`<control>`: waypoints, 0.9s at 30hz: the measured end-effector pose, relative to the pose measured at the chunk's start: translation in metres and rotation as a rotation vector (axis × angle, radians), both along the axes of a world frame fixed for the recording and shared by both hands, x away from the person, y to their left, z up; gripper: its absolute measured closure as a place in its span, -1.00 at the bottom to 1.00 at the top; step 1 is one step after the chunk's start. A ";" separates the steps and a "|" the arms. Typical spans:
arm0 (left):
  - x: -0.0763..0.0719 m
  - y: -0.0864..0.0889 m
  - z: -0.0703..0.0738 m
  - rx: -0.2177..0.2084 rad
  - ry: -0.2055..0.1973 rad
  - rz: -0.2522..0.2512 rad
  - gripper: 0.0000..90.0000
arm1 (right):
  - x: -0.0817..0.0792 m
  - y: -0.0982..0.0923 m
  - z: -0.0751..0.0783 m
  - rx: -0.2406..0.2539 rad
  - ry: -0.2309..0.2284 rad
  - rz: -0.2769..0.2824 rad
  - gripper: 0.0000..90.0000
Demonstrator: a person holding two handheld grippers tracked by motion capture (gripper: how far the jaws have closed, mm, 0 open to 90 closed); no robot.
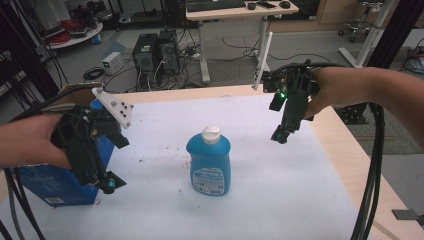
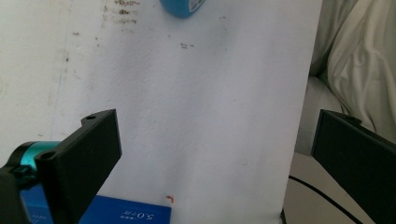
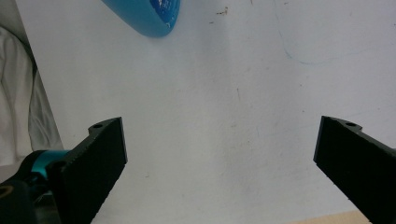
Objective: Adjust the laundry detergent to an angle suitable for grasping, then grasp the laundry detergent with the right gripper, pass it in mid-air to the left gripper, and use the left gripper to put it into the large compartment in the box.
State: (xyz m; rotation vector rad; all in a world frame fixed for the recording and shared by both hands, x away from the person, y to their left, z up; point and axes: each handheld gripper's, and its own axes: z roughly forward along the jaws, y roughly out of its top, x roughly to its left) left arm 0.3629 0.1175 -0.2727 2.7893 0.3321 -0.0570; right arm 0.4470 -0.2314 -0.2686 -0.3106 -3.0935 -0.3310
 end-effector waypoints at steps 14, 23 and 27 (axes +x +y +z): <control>-0.001 -0.002 -0.002 -0.011 0.004 0.014 -0.96 | -0.003 0.000 0.002 0.005 -0.012 0.002 -0.96; 0.001 -0.006 -0.004 -0.014 0.003 0.002 -0.96 | -0.007 -0.005 0.001 0.008 -0.010 -0.013 -0.96; 0.003 -0.007 -0.004 -0.013 0.002 -0.001 -0.96 | -0.010 -0.008 0.000 0.026 -0.004 -0.024 -0.96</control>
